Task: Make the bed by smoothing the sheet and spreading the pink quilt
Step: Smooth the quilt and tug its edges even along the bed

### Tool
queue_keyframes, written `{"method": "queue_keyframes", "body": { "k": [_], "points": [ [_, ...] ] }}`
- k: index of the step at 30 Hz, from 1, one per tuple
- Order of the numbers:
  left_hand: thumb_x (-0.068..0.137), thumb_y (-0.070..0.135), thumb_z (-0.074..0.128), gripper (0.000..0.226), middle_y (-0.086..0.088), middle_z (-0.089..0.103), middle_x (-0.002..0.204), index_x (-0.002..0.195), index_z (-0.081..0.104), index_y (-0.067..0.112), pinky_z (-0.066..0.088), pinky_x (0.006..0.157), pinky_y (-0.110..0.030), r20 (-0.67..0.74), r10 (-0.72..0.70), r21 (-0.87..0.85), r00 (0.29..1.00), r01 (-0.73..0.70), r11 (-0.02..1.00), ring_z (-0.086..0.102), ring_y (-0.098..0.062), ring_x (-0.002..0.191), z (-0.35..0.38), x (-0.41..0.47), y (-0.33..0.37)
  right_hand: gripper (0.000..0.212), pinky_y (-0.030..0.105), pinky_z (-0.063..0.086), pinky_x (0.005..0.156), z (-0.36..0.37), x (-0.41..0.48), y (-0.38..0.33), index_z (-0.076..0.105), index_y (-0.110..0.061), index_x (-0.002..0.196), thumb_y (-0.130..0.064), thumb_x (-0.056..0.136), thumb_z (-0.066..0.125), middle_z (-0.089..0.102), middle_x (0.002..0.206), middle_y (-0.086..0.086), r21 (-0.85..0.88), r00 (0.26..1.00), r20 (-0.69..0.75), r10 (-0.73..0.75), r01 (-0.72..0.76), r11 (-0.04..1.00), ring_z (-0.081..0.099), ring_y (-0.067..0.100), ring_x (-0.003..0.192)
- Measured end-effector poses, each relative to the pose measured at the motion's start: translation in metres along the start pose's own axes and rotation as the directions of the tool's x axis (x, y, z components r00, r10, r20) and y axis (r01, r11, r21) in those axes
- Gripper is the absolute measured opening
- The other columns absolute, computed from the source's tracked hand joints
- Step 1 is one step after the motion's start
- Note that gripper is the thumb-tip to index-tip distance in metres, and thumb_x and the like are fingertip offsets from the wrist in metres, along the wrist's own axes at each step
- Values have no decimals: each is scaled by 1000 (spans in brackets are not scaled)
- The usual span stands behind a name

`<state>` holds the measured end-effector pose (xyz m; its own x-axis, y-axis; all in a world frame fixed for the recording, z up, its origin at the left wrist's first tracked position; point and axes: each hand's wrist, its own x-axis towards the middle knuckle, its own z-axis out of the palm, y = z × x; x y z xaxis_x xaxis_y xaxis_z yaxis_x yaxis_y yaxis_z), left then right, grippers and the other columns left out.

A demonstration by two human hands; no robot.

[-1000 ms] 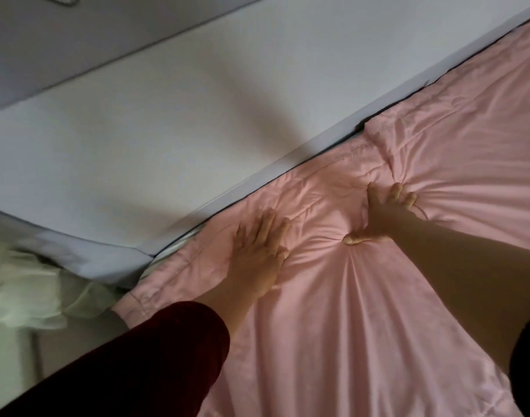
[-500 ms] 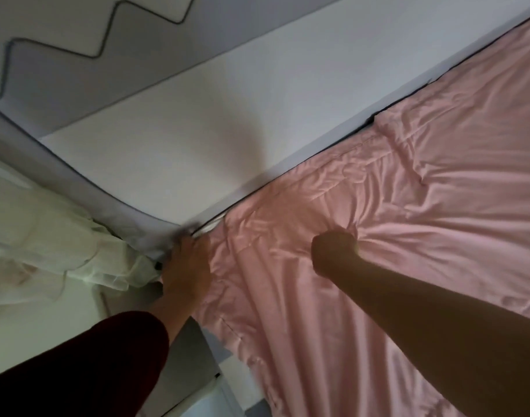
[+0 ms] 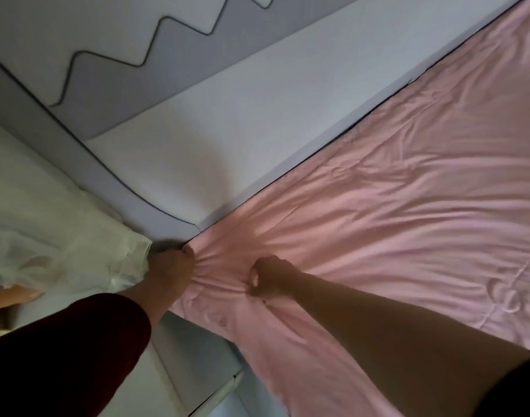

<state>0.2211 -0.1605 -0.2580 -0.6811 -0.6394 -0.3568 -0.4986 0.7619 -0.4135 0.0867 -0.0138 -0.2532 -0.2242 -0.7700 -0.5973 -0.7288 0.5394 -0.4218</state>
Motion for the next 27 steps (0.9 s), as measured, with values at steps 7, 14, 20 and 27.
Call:
{"method": "queue_keyframes", "body": {
  "k": [7, 14, 20, 27],
  "points": [
    [100, 19, 40, 38, -24, 59, 121, 123, 54, -8, 24, 49, -16, 268, -333, -453, 904, 423, 784, 55, -37, 113, 10, 4, 4, 37, 23, 53, 83, -4, -9, 7, 64, -5, 120, -8, 84, 71, 70, 113, 11, 507, 984, 128, -128, 46, 861, 69, 21, 100],
    [92, 20, 46, 24, 2, 66, 111, 108, 64, 21, 45, 93, -32, 83, 305, -86, 949, -298, 951, 63, -21, 104, -31, -16, 43, 18, 33, 54, 90, -15, -30, 38, 70, -14, 97, -24, 82, 75, 74, 98, 5, 56, 985, 156, -76, 68, 996, 71, 18, 91],
    [74, 30, 74, 36, 5, 56, 105, 107, 61, 25, 48, 64, -28, -145, 580, -187, 801, -598, 779, 56, -18, 93, -41, -26, 89, 34, 34, 48, 90, -14, -74, 99, 60, -23, 117, -39, 88, 65, 63, 118, 2, -175, 970, -188, 154, -187, 967, 60, 24, 110],
    [94, 38, 49, 29, -1, 59, 118, 117, 55, 21, 48, 87, -33, -86, 530, -130, 844, -537, 834, 58, -24, 109, -90, -13, 142, 38, 33, 47, 92, 3, -128, 160, 63, -23, 115, -47, 85, 65, 63, 116, 4, -148, 949, -37, 313, -315, 937, 60, 26, 111]
  ]
}}
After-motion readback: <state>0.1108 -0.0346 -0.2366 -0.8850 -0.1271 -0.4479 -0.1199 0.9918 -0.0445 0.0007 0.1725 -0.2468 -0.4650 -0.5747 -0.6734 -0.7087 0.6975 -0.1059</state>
